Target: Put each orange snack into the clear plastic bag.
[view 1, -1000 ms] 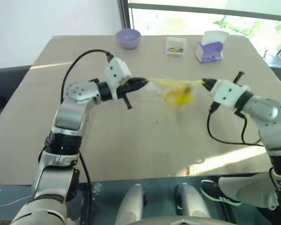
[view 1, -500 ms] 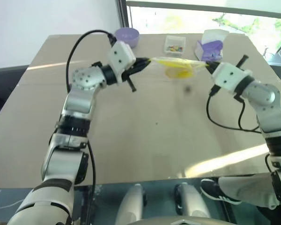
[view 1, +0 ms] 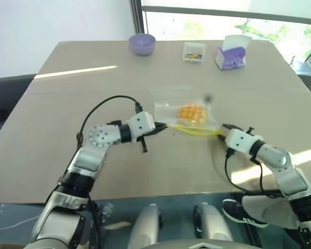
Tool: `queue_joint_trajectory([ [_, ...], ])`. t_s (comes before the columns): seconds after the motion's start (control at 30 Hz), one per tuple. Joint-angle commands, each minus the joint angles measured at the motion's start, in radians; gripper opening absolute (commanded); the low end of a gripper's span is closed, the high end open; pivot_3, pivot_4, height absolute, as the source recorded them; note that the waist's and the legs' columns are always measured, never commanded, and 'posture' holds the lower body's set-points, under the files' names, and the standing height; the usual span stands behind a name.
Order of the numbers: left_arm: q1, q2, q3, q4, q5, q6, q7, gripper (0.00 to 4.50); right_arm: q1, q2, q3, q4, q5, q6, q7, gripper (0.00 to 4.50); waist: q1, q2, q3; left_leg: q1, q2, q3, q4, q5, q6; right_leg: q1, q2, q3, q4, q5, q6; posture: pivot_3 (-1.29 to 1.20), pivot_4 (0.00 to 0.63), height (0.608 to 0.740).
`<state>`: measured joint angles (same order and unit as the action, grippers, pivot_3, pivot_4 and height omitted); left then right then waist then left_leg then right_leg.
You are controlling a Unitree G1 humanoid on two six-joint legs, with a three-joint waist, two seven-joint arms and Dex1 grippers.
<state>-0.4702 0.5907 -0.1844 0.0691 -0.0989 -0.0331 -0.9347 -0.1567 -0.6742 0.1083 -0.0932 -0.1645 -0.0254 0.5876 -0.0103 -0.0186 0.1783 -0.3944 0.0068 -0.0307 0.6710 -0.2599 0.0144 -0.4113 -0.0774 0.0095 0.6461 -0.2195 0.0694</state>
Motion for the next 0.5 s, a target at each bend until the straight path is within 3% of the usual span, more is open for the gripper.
queue_joint_trajectory([
  [0.03, -0.022, -0.007, 0.039, -0.025, 0.005, -0.039, 0.032, 0.00, 0.038, -0.072, -0.092, -0.215, 0.109, 0.088, 0.105, 2.29, 0.000, 0.000, 0.000, 0.000, 0.000, 0.000, 0.000, 0.000, 0.000, 0.000, 0.000, 0.000, -0.001, 0.000, 0.000, 0.00, 0.150, 0.740],
  [0.13, -0.019, -0.014, 0.040, -0.020, 0.006, -0.046, 0.041, 0.00, 0.017, -0.073, -0.092, -0.310, 0.146, 0.150, 0.126, 2.29, -0.006, 0.000, 0.000, 0.000, 0.000, 0.001, 0.000, 0.000, 0.000, 0.000, 0.000, 0.001, -0.002, 0.000, 0.000, 0.00, 0.150, 0.740],
  [0.2, -0.020, -0.029, 0.036, -0.003, 0.001, -0.074, 0.040, 0.00, -0.066, 0.001, -0.022, -0.338, 0.127, 0.174, 0.096, 2.29, -0.010, 0.000, 0.000, 0.000, 0.001, 0.001, 0.000, 0.000, 0.000, 0.000, 0.001, 0.001, -0.002, 0.000, 0.000, 0.00, 0.150, 0.740],
  [0.33, -0.028, -0.054, 0.041, 0.010, -0.027, -0.063, 0.027, 0.00, -0.182, 0.131, 0.141, -0.293, 0.037, 0.176, 0.076, 2.29, -0.006, 0.000, 0.000, 0.001, 0.002, 0.000, 0.000, 0.000, 0.000, 0.000, 0.003, 0.001, -0.001, 0.000, 0.000, 0.00, 0.150, 0.740],
  [0.5, -0.031, -0.064, 0.047, 0.006, -0.052, -0.048, 0.007, 0.00, -0.261, 0.195, 0.215, -0.230, -0.011, 0.160, 0.074, 2.29, 0.003, 0.000, 0.000, -0.002, 0.001, -0.001, 0.001, 0.000, 0.000, 0.000, 0.001, 0.000, -0.003, 0.000, 0.000, 0.00, 0.150, 0.740],
])
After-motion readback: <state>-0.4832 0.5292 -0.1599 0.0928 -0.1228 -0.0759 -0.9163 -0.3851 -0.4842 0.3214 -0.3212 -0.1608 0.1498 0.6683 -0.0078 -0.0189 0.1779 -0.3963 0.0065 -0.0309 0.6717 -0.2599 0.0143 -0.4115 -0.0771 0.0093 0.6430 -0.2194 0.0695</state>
